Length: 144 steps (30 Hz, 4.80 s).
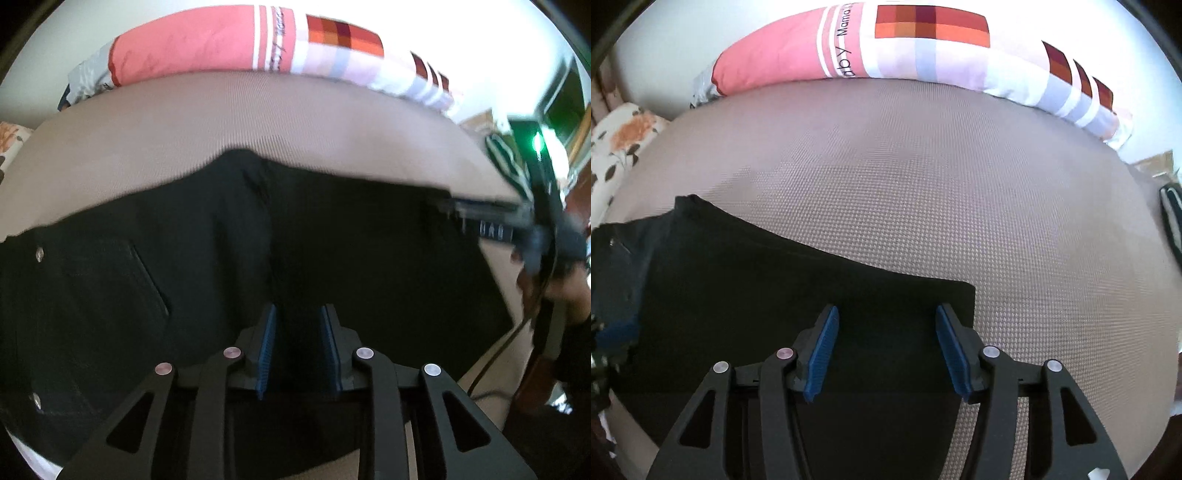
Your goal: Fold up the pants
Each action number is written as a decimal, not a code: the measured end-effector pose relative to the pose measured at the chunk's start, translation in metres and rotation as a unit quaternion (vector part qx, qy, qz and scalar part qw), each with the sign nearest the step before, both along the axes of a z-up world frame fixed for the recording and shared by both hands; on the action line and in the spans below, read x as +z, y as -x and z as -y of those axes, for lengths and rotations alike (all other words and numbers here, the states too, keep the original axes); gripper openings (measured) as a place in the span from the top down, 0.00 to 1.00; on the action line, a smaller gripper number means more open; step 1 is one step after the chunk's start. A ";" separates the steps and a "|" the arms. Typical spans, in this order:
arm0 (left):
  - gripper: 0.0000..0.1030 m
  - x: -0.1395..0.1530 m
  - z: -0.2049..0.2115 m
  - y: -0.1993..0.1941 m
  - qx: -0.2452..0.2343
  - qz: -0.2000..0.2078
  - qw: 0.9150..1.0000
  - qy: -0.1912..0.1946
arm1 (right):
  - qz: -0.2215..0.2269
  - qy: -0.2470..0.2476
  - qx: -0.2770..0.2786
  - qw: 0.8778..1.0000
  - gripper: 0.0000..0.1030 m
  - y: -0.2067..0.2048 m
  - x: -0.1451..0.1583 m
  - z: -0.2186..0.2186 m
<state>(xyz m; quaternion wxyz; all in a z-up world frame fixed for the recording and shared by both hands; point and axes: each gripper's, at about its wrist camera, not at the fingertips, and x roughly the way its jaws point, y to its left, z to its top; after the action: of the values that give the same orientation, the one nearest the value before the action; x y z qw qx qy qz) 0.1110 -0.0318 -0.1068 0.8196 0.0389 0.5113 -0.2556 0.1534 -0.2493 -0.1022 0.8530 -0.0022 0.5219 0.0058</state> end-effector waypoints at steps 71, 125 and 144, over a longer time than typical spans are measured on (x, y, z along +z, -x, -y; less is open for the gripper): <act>0.44 -0.035 -0.337 -0.125 0.077 -0.254 0.924 0.274 | -0.102 -0.191 0.053 0.975 0.46 0.012 0.047 -0.187; 0.89 0.063 0.089 -0.043 0.098 -0.099 0.984 0.110 | 0.059 -0.312 -0.165 0.934 0.45 0.129 0.061 0.095; 0.31 0.079 0.039 -0.008 0.043 -0.009 0.993 0.109 | 0.002 -0.311 -0.102 0.945 0.45 0.104 0.043 0.076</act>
<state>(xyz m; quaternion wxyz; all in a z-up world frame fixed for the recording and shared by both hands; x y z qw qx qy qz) 0.1185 -0.0704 -0.0276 0.8244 -0.0744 0.4891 -0.2749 0.0491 -0.3253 -0.0589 0.8083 0.3164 0.4900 0.0802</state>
